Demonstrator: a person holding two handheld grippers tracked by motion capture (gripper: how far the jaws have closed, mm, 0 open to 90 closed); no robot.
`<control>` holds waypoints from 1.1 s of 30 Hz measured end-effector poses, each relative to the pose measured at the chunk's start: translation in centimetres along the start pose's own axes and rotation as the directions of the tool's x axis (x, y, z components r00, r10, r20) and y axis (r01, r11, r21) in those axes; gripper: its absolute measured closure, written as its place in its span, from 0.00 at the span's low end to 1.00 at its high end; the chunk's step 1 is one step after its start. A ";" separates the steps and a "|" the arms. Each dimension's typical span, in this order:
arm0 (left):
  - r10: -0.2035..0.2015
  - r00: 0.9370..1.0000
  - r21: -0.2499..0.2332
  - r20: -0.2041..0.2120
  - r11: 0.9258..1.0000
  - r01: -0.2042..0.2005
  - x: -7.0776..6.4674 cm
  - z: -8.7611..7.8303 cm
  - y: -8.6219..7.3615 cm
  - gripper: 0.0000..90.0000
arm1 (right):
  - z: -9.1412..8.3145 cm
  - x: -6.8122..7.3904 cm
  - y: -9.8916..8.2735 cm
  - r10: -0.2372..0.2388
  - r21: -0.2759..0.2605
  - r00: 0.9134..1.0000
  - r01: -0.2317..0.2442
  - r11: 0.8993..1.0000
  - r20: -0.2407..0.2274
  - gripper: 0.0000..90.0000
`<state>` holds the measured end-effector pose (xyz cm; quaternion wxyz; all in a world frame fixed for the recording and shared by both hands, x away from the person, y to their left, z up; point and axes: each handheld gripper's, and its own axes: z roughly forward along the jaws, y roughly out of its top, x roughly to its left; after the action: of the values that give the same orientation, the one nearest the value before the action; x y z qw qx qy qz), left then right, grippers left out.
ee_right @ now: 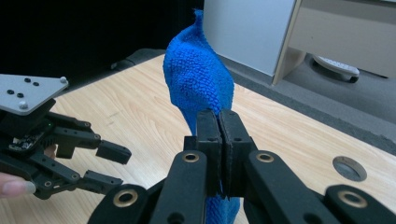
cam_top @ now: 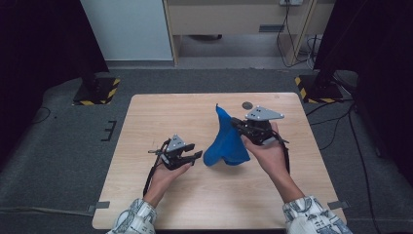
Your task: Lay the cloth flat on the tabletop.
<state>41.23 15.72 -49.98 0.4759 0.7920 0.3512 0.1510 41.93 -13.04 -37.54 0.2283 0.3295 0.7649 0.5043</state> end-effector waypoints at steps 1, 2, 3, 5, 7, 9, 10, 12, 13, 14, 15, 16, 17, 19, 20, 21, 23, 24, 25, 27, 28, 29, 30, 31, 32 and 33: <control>0.000 1.000 0.009 -0.001 1.000 0.000 0.0 0.2 -0.1 0.55 | 0.0 0.0 -0.2 0.001 0.005 1.000 -0.001 1.000 0.002 0.98; 0.002 1.000 0.017 -0.002 1.000 -0.002 -0.1 0.4 -0.2 0.55 | 0.0 -0.1 -0.5 -0.003 0.009 1.000 0.003 1.000 0.007 0.98; -0.002 1.000 0.035 0.001 0.999 0.002 -0.1 0.7 -0.2 0.55 | 0.1 -0.1 -0.8 0.001 0.015 1.000 -0.001 1.000 0.009 0.98; -0.009 1.000 0.067 0.012 0.998 0.008 -0.3 1.4 -0.3 0.57 | 0.1 -0.2 -1.5 -0.033 0.035 0.998 0.032 0.999 0.044 0.98; 0.006 1.000 0.084 0.018 0.996 -0.008 -0.7 1.9 -0.4 0.57 | 0.2 -0.2 -2.4 -0.050 0.057 0.997 0.047 0.997 0.054 0.98; 0.011 1.000 0.097 0.021 0.995 -0.013 -0.8 2.3 -0.5 0.53 | 0.2 -0.2 -3.3 -0.060 0.076 0.996 0.055 0.996 0.071 0.98; 0.012 1.000 0.102 0.029 0.995 -0.015 -0.9 2.3 -0.6 0.53 | 0.2 -0.3 -3.8 -0.058 0.079 0.996 0.052 0.995 0.073 0.98; 0.015 0.999 0.105 0.035 0.994 -0.018 -1.0 2.3 -0.6 0.52 | 0.2 -0.4 -4.2 -0.054 0.084 0.996 0.048 0.995 0.076 0.98; 0.018 0.999 0.094 0.043 0.995 -0.022 -1.1 2.1 -0.5 0.52 | 0.2 -0.7 -5.1 -0.052 0.097 0.995 0.044 0.994 0.080 0.98; 0.017 0.999 0.085 0.047 0.996 -0.021 -1.1 1.9 -0.4 0.52 | 0.2 -0.8 -5.5 -0.043 0.102 0.996 0.035 0.994 0.082 0.98; 0.017 0.999 0.074 0.048 0.997 -0.020 -1.1 1.7 -0.3 0.52 | 0.1 -1.0 -5.9 -0.039 0.104 0.996 0.030 0.994 0.083 0.98; 0.014 0.999 0.065 0.048 0.998 -0.017 -1.1 1.5 -0.3 0.52 | 0.1 -1.2 -6.2 -0.028 0.107 0.996 0.019 0.994 0.083 0.98; 0.009 0.999 0.060 0.052 0.998 -0.012 -1.0 1.3 -0.2 0.52 | 0.1 -1.4 -6.4 -0.020 0.107 0.996 0.010 0.994 0.086 0.98; 0.003 0.998 0.054 0.063 0.999 -0.006 -0.8 1.2 -0.4 0.51 | 0.1 -1.6 -6.8 -0.009 0.110 0.996 0.000 0.994 0.086 0.98; -0.001 0.998 0.054 0.066 0.999 -0.003 -0.8 1.2 -0.5 0.50 | 0.0 -1.7 -6.9 -0.006 0.110 0.996 -0.004 0.994 0.087 0.98; -0.002 0.998 0.055 0.069 0.998 -0.002 -0.7 1.2 -0.5 0.49 | 0.0 -1.7 -6.9 -0.002 0.110 0.996 -0.008 0.994 0.091 0.98; 0.002 0.998 0.066 0.056 0.998 -0.006 -0.7 1.2 -0.6 0.46 | 0.0 -1.9 -7.0 -0.001 0.111 0.996 -0.009 0.994 0.093 0.98; 0.000 0.998 0.061 0.059 0.998 -0.004 -0.6 1.2 -0.6 0.44 | -0.1 -1.9 -7.0 0.001 0.110 0.996 -0.011 0.994 0.095 0.98; -0.012 0.997 0.052 0.070 0.999 0.009 -0.6 1.1 -0.6 0.44 | -0.1 -1.9 -7.0 0.000 0.110 0.996 -0.011 0.994 0.095 0.98; -0.014 0.996 0.053 0.090 0.999 0.009 -0.6 1.0 -0.6 0.41 | -0.1 -2.0 -7.0 0.001 0.110 0.995 -0.012 0.994 0.097 0.98; -0.011 0.995 0.060 0.094 0.998 0.005 -0.6 1.0 -0.6 0.40 | -0.1 -2.0 -7.0 0.001 0.110 0.995 -0.012 0.994 0.099 0.98; -0.013 0.995 0.062 0.099 0.998 0.007 -0.7 1.1 -0.8 0.38 | -0.1 -2.0 -7.0 0.000 0.110 0.995 -0.011 0.994 0.100 0.98; -0.013 0.995 0.072 0.099 0.997 0.006 -0.7 1.1 -0.9 0.37 | -0.1 -2.0 -7.1 -0.001 0.110 0.995 -0.011 0.994 0.105 0.98; -0.012 0.996 0.082 0.090 0.997 0.005 -0.6 1.2 -1.1 0.35 | -0.1 -2.1 -7.1 -0.001 0.112 0.995 -0.010 0.994 0.104 0.98; -0.018 0.996 0.089 0.084 0.996 0.010 -0.6 1.3 -1.3 0.34 | -0.1 -2.1 -7.2 0.000 0.114 0.994 -0.012 0.993 0.105 0.98; -0.024 0.997 0.098 0.079 0.995 0.017 -0.6 1.4 -1.4 0.33 | -0.1 -2.1 -7.3 0.002 0.113 0.994 -0.014 0.993 0.107 0.98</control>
<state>41.01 14.83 -51.83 0.4522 0.8159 0.3470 0.0972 41.31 -16.63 -44.17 0.2478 0.3715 0.7777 0.4424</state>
